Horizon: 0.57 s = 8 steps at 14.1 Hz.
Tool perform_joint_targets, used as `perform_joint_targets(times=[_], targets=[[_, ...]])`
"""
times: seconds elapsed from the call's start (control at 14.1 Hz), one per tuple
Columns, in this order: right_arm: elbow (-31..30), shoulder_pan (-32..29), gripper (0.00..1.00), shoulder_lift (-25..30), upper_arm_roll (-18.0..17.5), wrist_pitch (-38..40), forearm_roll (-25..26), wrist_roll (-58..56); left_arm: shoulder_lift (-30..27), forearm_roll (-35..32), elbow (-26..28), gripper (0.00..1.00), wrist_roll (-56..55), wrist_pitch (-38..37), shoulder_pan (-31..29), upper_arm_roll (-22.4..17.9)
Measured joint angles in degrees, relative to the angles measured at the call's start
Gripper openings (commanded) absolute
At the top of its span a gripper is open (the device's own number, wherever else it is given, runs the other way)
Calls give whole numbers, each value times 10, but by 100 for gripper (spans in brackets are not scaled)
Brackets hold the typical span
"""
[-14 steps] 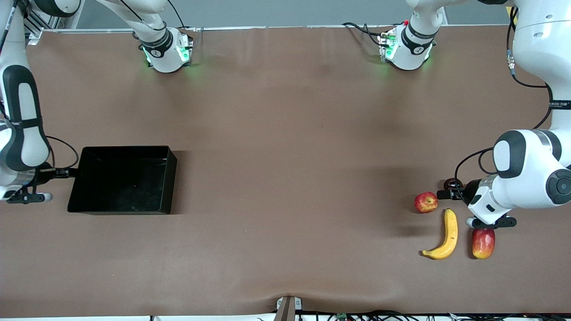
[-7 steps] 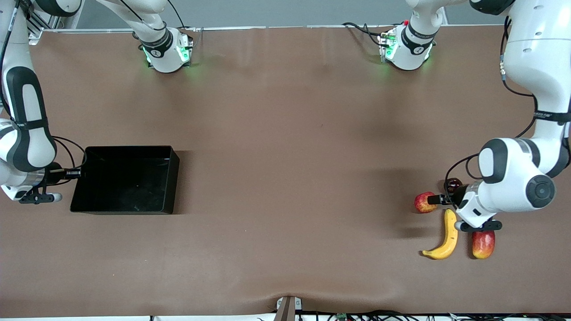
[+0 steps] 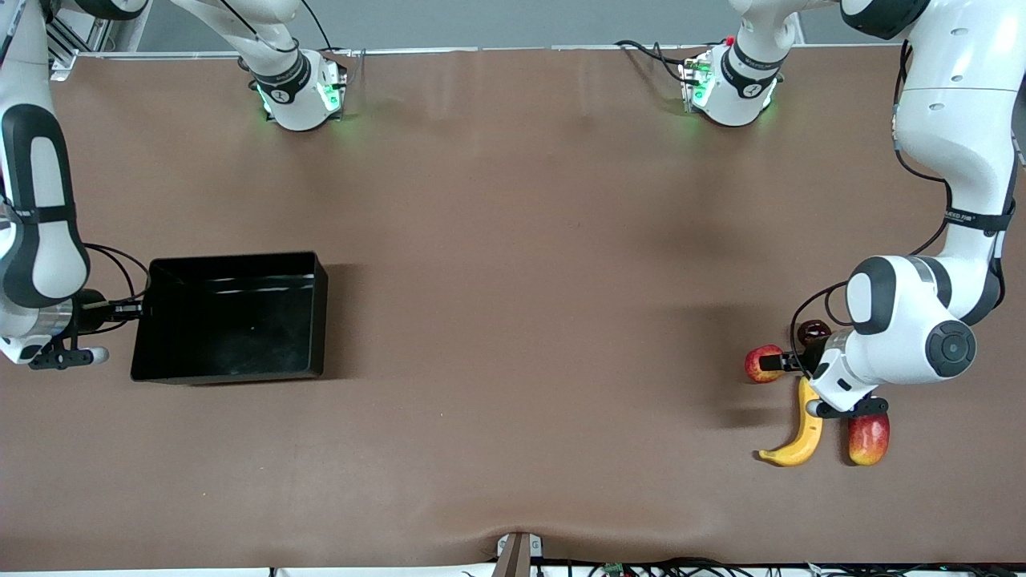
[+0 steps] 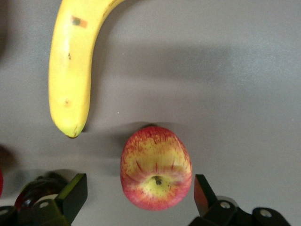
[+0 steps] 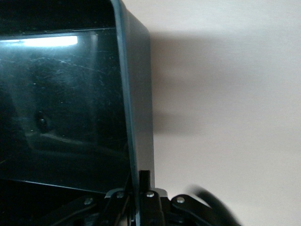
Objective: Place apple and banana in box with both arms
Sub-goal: 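Grasp the red-yellow apple with the left gripper while the right gripper pushes the tray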
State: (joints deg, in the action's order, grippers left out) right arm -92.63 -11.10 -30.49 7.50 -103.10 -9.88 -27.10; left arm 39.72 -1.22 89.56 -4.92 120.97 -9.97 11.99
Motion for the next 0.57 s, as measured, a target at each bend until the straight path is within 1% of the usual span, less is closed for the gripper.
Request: perform_joint_targets(times=[0.14, 0.28, 0.5, 0.57], targets=[[14, 26, 0, 5, -1, 37, -34, 15, 7, 0, 1, 100, 0, 8, 0, 0], [15, 52, 0, 5, -2, 48, -58, 54, 11, 0, 3, 100, 0, 11, 3, 3], [16, 114, 0, 6, -3, 54, -73, 166, 11, 0, 5, 100, -7, 13, 9, 3], [19, 140, 0, 6, -4, 53, -78, 198, 11, 0, 6, 97, -8, 15, 10, 3]])
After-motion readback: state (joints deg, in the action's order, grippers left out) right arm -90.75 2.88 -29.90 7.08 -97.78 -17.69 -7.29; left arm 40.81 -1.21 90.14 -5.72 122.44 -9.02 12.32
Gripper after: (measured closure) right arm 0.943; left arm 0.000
